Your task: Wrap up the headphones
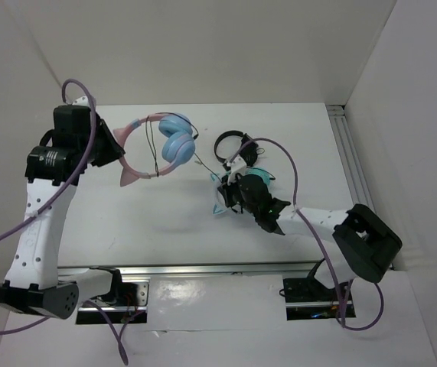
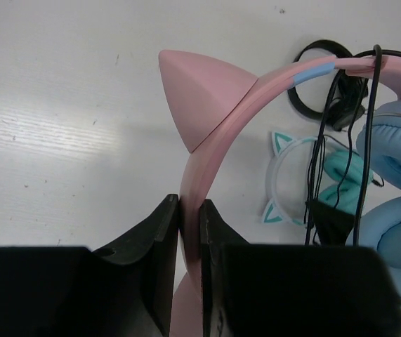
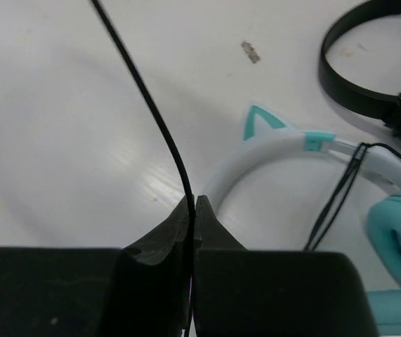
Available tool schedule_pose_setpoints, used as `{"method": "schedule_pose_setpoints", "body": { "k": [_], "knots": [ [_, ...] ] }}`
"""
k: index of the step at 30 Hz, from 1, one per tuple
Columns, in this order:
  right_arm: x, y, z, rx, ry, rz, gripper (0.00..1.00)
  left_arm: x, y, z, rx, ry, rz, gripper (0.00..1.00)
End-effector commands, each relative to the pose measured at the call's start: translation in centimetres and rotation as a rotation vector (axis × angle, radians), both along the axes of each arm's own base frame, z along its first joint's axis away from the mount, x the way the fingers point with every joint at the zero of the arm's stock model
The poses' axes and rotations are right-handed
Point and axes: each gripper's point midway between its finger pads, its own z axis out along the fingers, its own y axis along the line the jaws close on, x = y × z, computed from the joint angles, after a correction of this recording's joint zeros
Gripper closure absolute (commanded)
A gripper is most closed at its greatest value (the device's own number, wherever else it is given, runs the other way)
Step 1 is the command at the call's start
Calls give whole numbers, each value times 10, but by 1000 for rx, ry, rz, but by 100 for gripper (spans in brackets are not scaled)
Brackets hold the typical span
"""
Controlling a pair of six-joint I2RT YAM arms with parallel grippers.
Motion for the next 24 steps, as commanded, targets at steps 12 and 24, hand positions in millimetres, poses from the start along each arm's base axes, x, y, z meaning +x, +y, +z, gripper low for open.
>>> {"method": "schedule_pose_setpoints", "body": {
  "k": [12,24],
  "knots": [
    [-100,63,71,83,-62,181,100,80,44,-5,-117,-84,250,100],
    [-156,151,81,19,-73,422,100,97,52,-39,-224,-31,261,100]
  ]
}}
